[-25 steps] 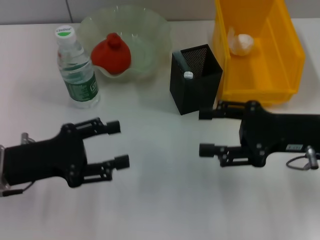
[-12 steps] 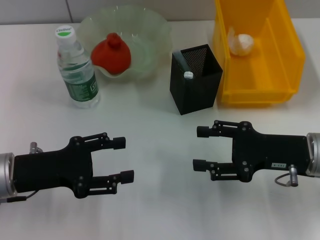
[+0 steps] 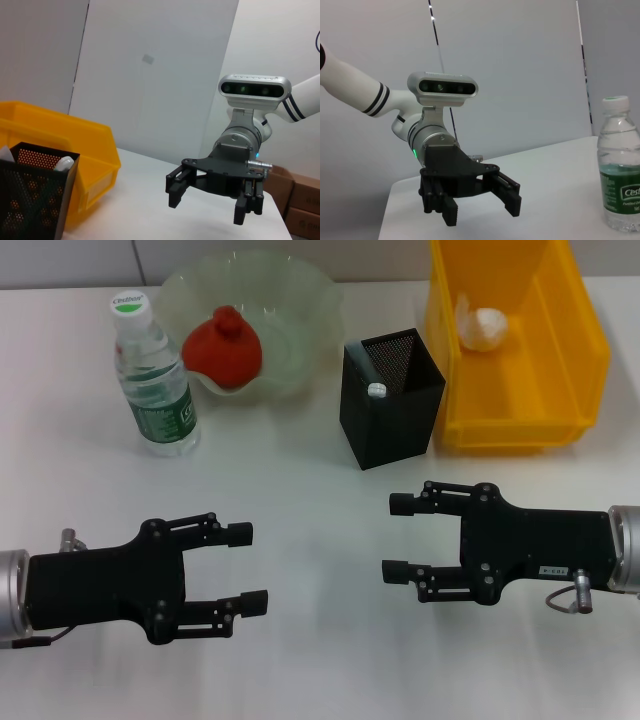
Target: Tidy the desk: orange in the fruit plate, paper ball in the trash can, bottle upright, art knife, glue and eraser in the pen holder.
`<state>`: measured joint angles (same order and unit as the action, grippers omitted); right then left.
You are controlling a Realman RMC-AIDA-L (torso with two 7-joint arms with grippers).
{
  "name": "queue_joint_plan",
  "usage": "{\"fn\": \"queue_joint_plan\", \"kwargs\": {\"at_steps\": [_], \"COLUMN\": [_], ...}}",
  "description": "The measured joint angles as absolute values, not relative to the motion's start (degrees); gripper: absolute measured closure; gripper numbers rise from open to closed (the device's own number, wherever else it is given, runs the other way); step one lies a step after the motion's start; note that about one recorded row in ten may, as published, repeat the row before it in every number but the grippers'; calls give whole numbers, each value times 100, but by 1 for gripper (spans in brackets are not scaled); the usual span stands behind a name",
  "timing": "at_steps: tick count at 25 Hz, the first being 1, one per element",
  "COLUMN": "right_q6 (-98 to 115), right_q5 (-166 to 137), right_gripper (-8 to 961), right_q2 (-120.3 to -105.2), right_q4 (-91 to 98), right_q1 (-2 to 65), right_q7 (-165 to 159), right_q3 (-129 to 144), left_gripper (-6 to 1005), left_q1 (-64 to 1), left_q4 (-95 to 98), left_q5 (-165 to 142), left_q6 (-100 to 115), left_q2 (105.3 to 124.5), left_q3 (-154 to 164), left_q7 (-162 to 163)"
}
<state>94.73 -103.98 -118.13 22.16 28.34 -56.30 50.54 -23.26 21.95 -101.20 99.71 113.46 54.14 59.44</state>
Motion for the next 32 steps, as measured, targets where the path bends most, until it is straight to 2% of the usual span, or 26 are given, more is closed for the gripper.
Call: {"fn": "queue_joint_plan", "kwargs": {"at_steps": [32], "right_q6": [9506], "right_q5": [-10407], "right_gripper": [200], "right_q2": [-11812], "right_q4": [2216], "right_q1": [2874], "right_q7": [-5659], "right_q3": [5062], "left_gripper": [215], "left_q1": [-2301], "left_q4": [2166], "left_q5": [-10073], "left_q6": [10003], "left_q2": [11346], "left_q3": [5376], "left_q7": [5959]}}
